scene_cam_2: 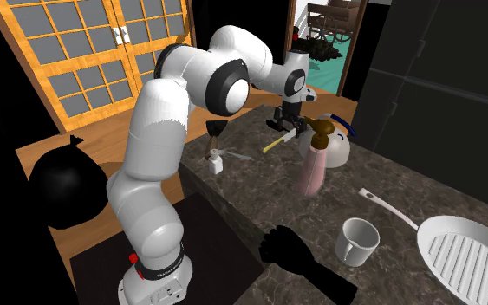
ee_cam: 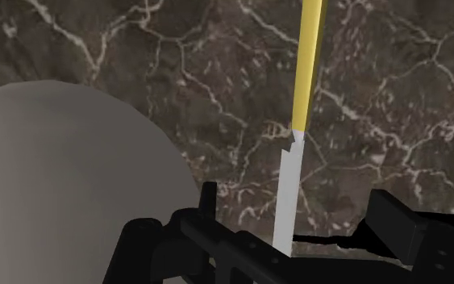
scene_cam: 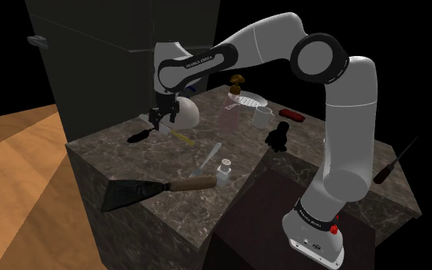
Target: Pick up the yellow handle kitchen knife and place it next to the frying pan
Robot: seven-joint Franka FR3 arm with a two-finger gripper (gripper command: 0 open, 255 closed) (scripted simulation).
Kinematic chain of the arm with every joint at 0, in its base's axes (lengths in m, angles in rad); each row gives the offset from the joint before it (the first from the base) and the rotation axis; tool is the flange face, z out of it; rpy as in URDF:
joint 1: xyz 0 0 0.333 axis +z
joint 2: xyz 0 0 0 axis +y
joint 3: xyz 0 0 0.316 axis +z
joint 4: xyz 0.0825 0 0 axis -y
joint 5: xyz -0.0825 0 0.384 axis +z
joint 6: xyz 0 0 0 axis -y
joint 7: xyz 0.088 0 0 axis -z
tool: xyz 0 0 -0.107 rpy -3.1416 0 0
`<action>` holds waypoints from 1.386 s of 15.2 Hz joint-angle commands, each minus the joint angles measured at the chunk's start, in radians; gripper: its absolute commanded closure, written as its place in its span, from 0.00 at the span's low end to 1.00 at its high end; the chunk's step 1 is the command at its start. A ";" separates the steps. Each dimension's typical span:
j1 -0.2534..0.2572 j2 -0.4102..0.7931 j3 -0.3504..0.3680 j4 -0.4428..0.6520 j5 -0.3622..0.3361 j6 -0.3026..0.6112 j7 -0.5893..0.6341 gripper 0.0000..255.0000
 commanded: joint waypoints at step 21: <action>0.002 0.021 -0.003 -0.020 -0.006 0.041 0.005 1.00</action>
